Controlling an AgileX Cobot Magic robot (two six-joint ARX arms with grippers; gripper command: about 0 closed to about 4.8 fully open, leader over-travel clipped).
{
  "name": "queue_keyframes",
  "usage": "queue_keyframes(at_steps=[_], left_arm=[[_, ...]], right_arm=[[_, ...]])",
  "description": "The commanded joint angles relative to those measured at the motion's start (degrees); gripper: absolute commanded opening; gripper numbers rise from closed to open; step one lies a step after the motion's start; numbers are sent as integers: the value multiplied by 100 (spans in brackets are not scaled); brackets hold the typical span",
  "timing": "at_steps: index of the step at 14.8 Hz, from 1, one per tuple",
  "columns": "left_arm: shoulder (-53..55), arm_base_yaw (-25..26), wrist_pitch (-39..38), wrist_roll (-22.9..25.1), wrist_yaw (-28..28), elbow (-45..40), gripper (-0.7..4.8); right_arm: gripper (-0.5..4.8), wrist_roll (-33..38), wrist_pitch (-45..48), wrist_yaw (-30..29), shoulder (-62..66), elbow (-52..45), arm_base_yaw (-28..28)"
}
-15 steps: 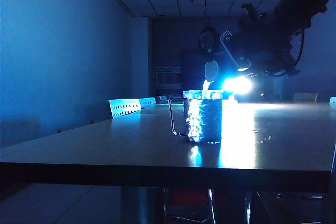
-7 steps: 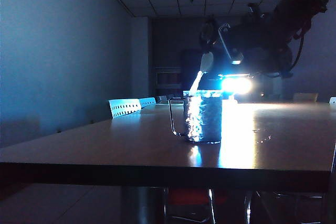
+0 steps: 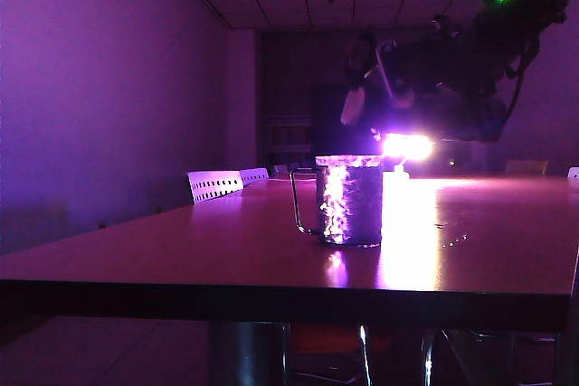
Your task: Pick up the black thermos cup, pour some water from it into the cup, and then put the thermos cup back on the table.
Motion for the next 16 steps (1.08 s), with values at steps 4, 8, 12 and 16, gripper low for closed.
queue_keyframes(at_steps=[4, 8, 12, 16], left_arm=[[-9, -7, 37, 0, 2, 31, -6], [-9, -7, 37, -2, 2, 31, -5], [-9, -7, 35, -2, 0, 31, -5], [-9, -7, 35, -22, 2, 31, -5]], right_arm=[[85, 2164, 452, -474, -83, 61, -186], [85, 3501, 584, -1849, -83, 61, -688], [85, 4044, 586, -3152, -81, 59, -1296], [85, 4041, 579, -3517, -81, 61, -1460]])
